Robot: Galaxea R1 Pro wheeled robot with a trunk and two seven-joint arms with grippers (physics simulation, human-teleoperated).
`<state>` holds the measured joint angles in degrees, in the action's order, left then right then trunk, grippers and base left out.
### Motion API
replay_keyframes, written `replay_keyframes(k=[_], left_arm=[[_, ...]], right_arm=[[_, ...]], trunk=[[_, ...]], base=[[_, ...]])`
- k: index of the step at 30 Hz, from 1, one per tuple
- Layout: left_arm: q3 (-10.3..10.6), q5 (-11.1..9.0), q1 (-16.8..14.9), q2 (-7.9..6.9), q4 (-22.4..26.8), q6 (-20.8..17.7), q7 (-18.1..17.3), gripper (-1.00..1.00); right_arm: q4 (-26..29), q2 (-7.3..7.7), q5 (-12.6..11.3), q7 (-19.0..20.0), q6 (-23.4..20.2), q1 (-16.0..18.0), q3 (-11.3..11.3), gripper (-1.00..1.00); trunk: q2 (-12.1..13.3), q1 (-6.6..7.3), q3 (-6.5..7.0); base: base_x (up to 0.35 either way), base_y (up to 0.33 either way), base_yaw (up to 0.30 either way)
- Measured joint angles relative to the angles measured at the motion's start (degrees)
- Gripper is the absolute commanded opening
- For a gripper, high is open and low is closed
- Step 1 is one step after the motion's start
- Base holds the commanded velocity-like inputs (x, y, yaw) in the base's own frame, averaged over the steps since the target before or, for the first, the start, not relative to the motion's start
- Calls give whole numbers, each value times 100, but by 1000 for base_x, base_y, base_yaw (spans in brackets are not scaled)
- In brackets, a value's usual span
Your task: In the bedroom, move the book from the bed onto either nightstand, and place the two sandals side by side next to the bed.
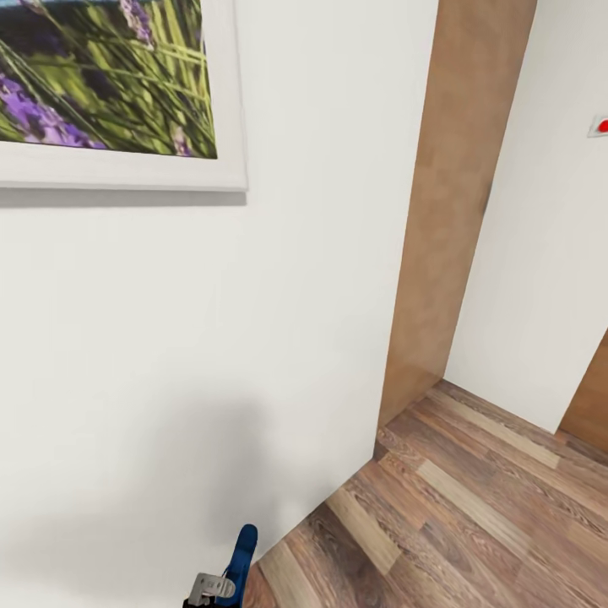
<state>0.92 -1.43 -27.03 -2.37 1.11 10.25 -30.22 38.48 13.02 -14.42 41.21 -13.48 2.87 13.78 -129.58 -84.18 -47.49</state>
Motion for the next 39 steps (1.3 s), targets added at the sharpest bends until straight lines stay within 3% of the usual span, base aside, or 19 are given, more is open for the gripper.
replay_keyframes(k=[9,13,15,26,35,39], left_arm=[[6,1,0,1,0,-1,0,-100],[326,88,5,0,-40,3,-24,-100],[351,85,6,-2,-131,7,-30,-100],[275,82,5,-6,-22,-3,-21,-100],[-7,-3,-1,-5,-1,0,1,-100],[-2,-2,-1,-7,-1,-1,0,-100]], right_arm=[[1,0,0,0,-1,0,0,100],[2,0,0,0,-3,-1,1,100],[2,0,0,0,-1,-1,1,100],[2,0,-1,0,-3,-1,1,100],[2,5,-1,0,-3,-1,1,100],[2,4,-1,3,0,-1,1,100]], trunk=[[0,0,0],[0,-1,-1],[0,-1,-1],[0,-4,-2],[0,-3,0],[0,-3,0]], base=[[328,0,-15],[281,0,-118],[149,0,-162],[36,0,-192],[2,0,-201],[0,0,-202]])
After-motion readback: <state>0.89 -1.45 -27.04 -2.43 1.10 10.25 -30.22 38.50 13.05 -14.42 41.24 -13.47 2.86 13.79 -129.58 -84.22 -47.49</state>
